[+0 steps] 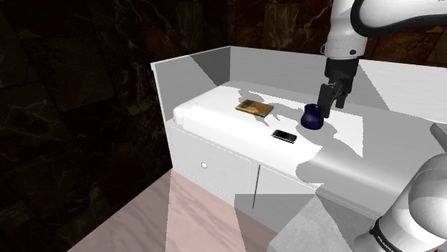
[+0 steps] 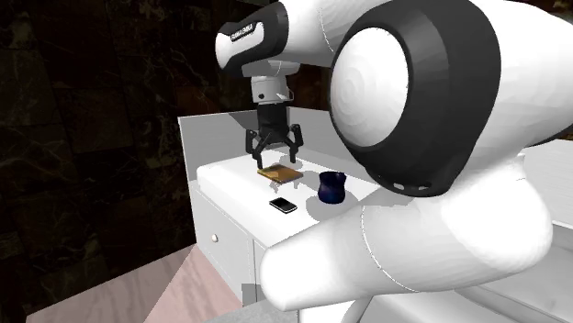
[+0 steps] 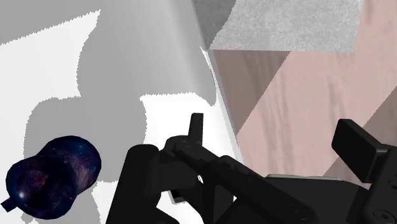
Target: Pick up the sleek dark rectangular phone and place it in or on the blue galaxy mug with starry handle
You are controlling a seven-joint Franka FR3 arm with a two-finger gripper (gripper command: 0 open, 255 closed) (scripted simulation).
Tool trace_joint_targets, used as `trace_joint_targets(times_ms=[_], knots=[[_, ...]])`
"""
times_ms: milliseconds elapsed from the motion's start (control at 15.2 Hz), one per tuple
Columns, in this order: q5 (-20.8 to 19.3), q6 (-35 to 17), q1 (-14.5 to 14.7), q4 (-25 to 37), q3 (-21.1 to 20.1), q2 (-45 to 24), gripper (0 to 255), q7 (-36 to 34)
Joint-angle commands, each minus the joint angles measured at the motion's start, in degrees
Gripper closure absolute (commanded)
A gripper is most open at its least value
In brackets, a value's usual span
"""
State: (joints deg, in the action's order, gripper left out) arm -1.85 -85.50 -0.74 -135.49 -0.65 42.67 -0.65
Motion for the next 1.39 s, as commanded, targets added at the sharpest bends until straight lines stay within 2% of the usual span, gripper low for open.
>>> trace_joint_targets(times_ms=[0, 660, 990, 1320], knots=[[0.00, 0.00, 0.00, 0.00, 0.00, 0.00, 0, 0.00], [-2.81, -22.33, -1.46, -7.66, 6.57, -10.58, 0, 7.48], [-2.76, -33.39, -1.71, -8.04, 9.81, -19.30, 0, 11.56], [-0.72, -43.50, -1.43, -6.04, 12.80, -29.66, 0, 16.55]])
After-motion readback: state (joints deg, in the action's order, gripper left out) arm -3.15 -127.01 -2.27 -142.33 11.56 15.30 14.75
